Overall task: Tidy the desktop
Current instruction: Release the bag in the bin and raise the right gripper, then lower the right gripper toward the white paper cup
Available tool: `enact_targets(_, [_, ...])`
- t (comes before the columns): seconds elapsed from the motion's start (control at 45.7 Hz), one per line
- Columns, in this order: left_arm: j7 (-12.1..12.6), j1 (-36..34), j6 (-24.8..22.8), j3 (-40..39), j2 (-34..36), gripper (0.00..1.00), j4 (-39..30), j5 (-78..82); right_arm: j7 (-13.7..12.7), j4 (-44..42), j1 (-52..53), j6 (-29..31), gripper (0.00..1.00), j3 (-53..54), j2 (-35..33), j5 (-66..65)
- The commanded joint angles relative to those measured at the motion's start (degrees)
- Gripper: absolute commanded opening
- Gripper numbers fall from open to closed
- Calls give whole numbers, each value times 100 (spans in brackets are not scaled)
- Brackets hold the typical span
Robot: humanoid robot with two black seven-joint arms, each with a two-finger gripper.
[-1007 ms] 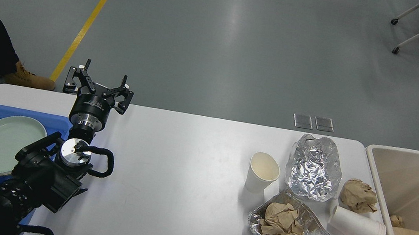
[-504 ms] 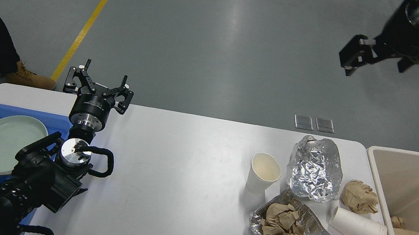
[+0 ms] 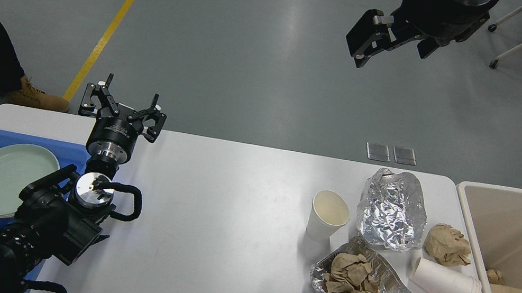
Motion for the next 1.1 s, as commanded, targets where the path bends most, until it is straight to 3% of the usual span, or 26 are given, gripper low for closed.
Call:
enact_targets(0.0, [0, 0, 0, 8, -7, 97, 0, 0, -2, 67, -19, 0, 100, -30, -230, 2])
enact_targets(0.307, [0, 0, 0, -1, 2, 97, 0, 0, -11, 260, -159, 0, 100, -179, -757, 2])
enact_targets(0.438, [0, 0, 0, -1, 2, 97, 0, 0, -20, 1023, -282, -16, 100, -548, -871, 2])
enact_targets(0.548, [0, 0, 0, -1, 2, 97, 0, 0, -20, 2087, -352, -1823, 100, -873, -960, -7])
enact_targets(0.635, [0, 0, 0, -1, 2, 97, 0, 0, -20, 2458, -660, -2704, 100, -927, -916, -7])
enact_targets(1.073, [0, 0, 0, -1, 2, 97, 0, 0, -20, 2239, -1679, -3109, 100, -760, -248, 476])
